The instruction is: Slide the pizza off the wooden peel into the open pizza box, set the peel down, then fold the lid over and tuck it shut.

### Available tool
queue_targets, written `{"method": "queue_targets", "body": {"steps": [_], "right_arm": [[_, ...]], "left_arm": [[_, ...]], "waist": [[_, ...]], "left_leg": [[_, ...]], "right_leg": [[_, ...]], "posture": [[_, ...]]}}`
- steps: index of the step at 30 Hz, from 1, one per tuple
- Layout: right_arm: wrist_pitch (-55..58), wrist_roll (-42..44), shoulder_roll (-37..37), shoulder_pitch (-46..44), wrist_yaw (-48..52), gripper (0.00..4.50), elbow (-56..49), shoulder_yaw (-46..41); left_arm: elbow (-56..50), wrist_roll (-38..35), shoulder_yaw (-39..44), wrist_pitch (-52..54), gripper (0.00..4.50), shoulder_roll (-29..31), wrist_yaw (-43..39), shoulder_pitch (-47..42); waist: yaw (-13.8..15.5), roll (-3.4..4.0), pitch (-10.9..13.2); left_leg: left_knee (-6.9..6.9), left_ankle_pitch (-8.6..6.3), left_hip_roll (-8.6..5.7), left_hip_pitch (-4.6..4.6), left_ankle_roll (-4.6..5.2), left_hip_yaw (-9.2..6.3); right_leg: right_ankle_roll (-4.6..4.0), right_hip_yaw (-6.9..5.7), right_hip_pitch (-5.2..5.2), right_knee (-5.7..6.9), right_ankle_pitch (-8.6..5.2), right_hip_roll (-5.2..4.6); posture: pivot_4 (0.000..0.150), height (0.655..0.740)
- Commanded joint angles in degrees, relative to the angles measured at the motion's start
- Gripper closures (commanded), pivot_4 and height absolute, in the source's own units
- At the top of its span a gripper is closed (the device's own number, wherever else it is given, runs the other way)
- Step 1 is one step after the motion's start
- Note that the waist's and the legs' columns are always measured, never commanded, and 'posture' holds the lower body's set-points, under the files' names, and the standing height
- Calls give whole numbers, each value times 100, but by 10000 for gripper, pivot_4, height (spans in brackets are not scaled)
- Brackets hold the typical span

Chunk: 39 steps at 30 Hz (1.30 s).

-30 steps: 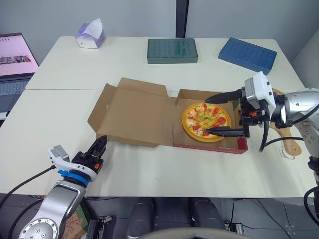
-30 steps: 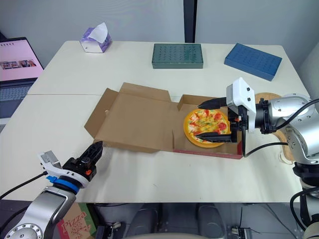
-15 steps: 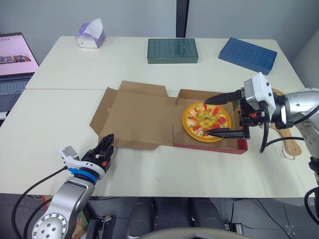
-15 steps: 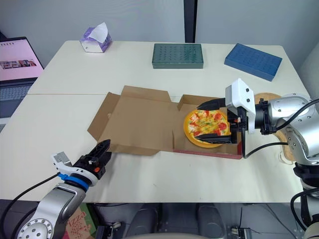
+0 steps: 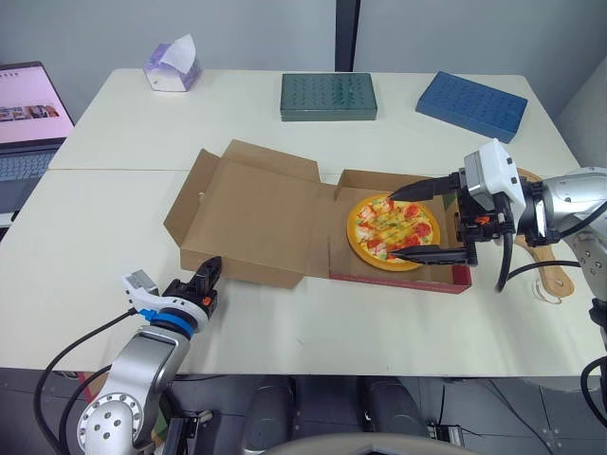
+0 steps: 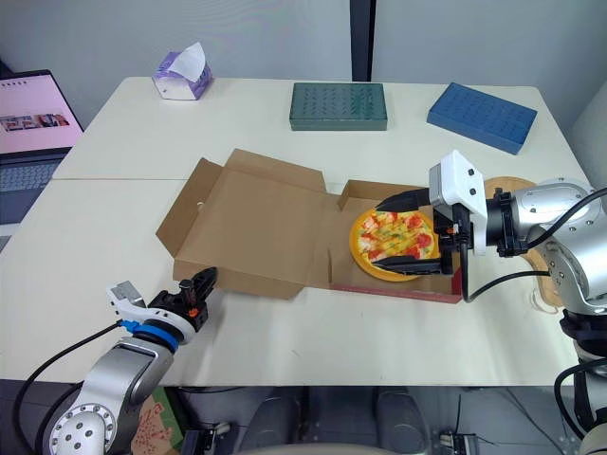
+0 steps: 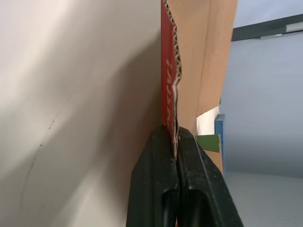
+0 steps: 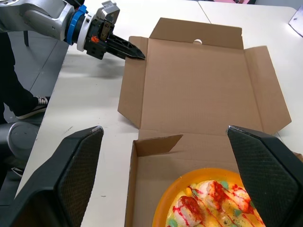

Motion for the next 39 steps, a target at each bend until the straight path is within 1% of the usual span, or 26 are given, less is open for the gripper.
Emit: {"method": "queue_targets", "body": {"steps": [1, 3, 7, 9, 10, 11, 13, 16, 19, 24, 25, 27, 29, 30, 33, 36, 39], "right_arm": [[-122, -29, 0, -84, -141, 0, -132, -157], [-45, -107, 26, -118, -288, 0, -87, -84], [-154, -520, 213, -234, -728, 0, 192, 43], [-283, -793, 295, -319, -900, 0, 402, 119], [-302, -888, 331, -368, -983, 0, 510, 148], [-343, -1051, 365, -436, -1093, 0, 663, 208], [-388, -1281, 451, -550, -1272, 0, 917, 271], [-464, -1540, 589, -700, -1462, 0, 1210, 343], [-677, -1953, 731, -884, -1784, 6355, 1594, 413], [-1502, -2977, 887, -1327, -2343, 23935, 2769, 785], [-1671, -3163, 931, -1458, -2405, 28209, 3087, 883], [-2107, -3551, 995, -1718, -2474, 34824, 3776, 1124], [-2745, -4094, 1087, -2084, -2615, 42507, 4777, 1485], [-3025, -4317, 1161, -2270, -2685, 44800, 5292, 1639], [-3608, -4701, 1405, -2687, -2741, 44800, 6457, 1903], [-4084, -4998, 1594, -2979, -2672, 44800, 7342, 2093], [-4548, -5156, 1645, -3105, -2259, 44800, 7896, 2239]], "left_arm": [[-181, 11, 66, 72, 44625, 103, -22, 62], [-212, 50, 107, 187, 44625, 269, -139, 82], [-292, 269, 233, 507, 44625, 927, -667, -101], [-296, 422, 330, 684, 44625, 1341, -1138, -262], [-269, 373, 418, 724, 44625, 1487, -1311, -385], [-194, 464, 517, 806, 44625, 1764, -1641, -558], [-28, 734, 621, 972, 44625, 2237, -2214, -857], [175, 1108, 669, 1152, 44625, 2731, -2956, -1208], [303, 1259, 812, 1275, 45000, 3012, -3477, -1433], [555, 1560, 1055, 1384, 45000, 3171, -3906, -1480], [594, 1643, 1071, 1402, 45000, 3174, -3969, -1484], [650, 1767, 1091, 1436, 45000, 3155, -4065, -1506], [704, 1945, 1087, 1434, 45000, 3135, -4154, -1528], [726, 2025, 1077, 1438, 45000, 3127, -4203, -1542], [775, 2243, 1055, 1449, 45000, 3104, -4339, -1578], [846, 2473, 1032, 1453, 45000, 3111, -4493, -1619], [1003, 2719, 1009, 1477, 45000, 3201, -4783, -1731]], "waist": [[0, 0, 0], [-1, 0, 0], [-5, -2, 1], [-6, -3, 2], [-6, -6, 3], [-7, -8, 4], [-15, -14, 8], [-31, -14, 8], [-73, -14, 9], [-170, -13, 9], [-175, -13, 10], [-194, -13, 10], [-204, -13, 11], [-207, -13, 11], [-220, -14, 11], [-227, -14, 12], [-231, -13, 12]], "left_leg": [[0, 0, 0, 0, 0, 0], [0, 0, 0, 0, 0, 0], [-1, 0, 0, 0, 0, -1], [-1, 0, 0, 0, -1, 0], [-2, 1, 0, 0, -1, 1], [-2, 1, 0, -1, -1, 0], [-3, 1, 0, -4, -1, 1], [-11, 1, 0, -6, -1, 4], [-21, 0, 0, -10, -1, 5], [-27, 0, 2, -10, -1, 3], [-27, 0, 2, -8, -1, 4], [-26, 0, 3, -8, -1, 4], [-26, 1, 3, -7, -1, 5], [-25, 1, 3, -5, -1, 6], [-26, 1, 3, -6, -1, 5], [-26, 1, 3, -7, -1, 4], [-27, 1, 3, -7, -2, 3]], "right_leg": [[0, 0, 0, 0, 0, 0], [0, -1, 0, 0, 0, 0], [-1, -2, -2, 0, -1, 1], [-4, -1, -4, 0, -3, 1], [-6, -1, -5, 0, -4, 1], [-7, -2, -5, 0, -4, 1], [-6, -2, -9, -1, -3, 1], [-4, -1, -14, -2, -2, 1], [-3, 1, -21, -6, -2, 1], [-3, -2, -24, -5, -2, 1], [-3, -1, -24, -4, -2, 1], [-3, -1, -24, -2, -2, 1], [-3, -1, -26, -1, -2, 1], [-3, 0, -25, 1, -2, 1], [-3, -1, -25, 2, -2, 1], [-3, -1, -25, 3, -2, 1], [-3, -2, -26, 5, -2, 1]], "posture": [[1500, 7400], [1500, 7400], [1500, 7400], [1500, 7400], [1500, 7400], [1500, 7400], [1500, 7400], [1500, 7400], [1500, 7400], [1500, 7400], [1500, 7400], [1500, 7400], [1500, 7400], [1500, 7400], [1500, 7400], [1500, 7400], [1500, 7400]]}}
